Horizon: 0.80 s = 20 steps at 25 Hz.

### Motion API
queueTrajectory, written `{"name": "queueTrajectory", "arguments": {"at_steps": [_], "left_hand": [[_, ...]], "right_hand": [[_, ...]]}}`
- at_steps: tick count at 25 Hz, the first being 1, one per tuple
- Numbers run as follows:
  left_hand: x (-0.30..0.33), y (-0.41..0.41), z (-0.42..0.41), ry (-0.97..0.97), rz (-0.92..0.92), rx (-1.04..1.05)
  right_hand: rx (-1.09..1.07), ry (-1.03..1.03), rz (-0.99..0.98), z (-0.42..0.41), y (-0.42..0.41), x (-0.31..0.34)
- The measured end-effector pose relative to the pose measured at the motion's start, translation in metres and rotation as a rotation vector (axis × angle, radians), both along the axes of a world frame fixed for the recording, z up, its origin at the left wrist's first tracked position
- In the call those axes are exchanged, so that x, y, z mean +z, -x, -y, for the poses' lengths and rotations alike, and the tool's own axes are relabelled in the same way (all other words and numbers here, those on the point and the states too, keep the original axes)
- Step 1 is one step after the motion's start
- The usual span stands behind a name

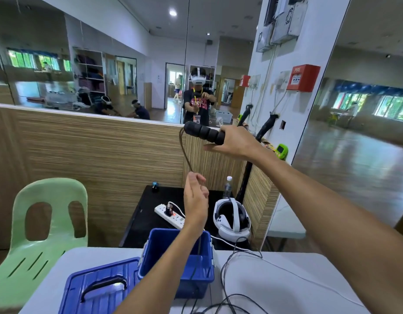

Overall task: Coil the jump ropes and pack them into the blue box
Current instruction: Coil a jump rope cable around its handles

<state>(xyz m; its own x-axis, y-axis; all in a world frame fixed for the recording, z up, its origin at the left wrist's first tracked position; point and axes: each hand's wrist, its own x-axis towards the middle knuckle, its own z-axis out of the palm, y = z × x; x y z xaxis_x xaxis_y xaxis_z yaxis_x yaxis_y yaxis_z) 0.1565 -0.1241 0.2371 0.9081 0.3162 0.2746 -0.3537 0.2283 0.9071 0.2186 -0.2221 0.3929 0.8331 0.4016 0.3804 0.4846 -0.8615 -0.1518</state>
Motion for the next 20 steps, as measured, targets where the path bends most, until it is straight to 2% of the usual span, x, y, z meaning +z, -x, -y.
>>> {"name": "queueTrajectory", "arguments": {"at_steps": [3,7,11,12,14,17,19,20], "left_hand": [[-0.012,0.0,0.009,-0.28,0.055,0.097],[0.014,-0.007,0.011,-0.738,-0.002,0.157],[0.033,-0.011,0.007,-0.973,0.03,0.226],[0.034,-0.01,0.005,-0.977,0.046,0.211],[0.03,-0.01,0.0,-0.86,0.078,0.085],[0.016,-0.014,-0.022,-0.536,0.046,-0.316],[0.006,-0.022,-0.043,-0.533,-0.004,-0.447],[0.004,-0.028,-0.053,-0.644,-0.008,-0.43]], "right_hand": [[-0.022,0.05,0.002,0.003,0.004,0.0],[0.0,0.021,-0.058,-0.001,0.009,-0.008],[0.039,-0.011,-0.094,-0.008,0.006,-0.009],[0.038,-0.008,-0.093,-0.009,0.004,-0.011],[0.025,-0.001,-0.085,-0.011,0.003,-0.015],[0.099,-0.103,-0.136,-0.008,0.01,-0.013],[0.185,-0.089,-0.206,-0.005,0.021,-0.007],[0.215,-0.015,-0.237,-0.004,0.028,-0.007]]}}
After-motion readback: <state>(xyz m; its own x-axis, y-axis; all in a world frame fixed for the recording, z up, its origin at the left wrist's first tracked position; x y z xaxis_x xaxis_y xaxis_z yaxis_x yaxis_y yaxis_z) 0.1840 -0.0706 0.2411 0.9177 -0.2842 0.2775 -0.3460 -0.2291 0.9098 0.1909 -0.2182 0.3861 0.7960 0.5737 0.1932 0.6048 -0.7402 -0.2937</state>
